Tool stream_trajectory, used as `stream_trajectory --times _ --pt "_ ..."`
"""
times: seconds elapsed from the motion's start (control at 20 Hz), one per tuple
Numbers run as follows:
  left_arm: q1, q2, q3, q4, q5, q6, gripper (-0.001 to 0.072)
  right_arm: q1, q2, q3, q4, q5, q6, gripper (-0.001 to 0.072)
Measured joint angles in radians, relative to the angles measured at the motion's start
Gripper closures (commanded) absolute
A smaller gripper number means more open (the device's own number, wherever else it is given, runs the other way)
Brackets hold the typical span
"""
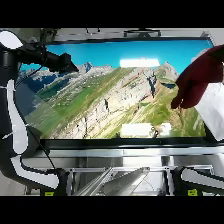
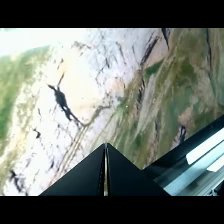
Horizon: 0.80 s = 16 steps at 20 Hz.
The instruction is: Fold the shirts.
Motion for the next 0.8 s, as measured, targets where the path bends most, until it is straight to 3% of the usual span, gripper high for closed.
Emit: stream_trajectory --times 0.45,0.6,0.8 --pt "-0.035 0.0 0.0 0.0 0.021 -0.007 0.0681 -0.137 -0.131 0.099 0.065 -0.347 0.001 0.0688" --pt "-0.037 0.0 0.0 0.0 0.023 -0.01 0.0681 -0.204 -0.139 0.124 0.049 -0.304 0.035 0.0689" --pt "-0.037 0.0 0.0 0.0 0.023 -0.01 0.0681 -0.302 -0.103 0.074 -0.131 -0.109 0.115 0.0688"
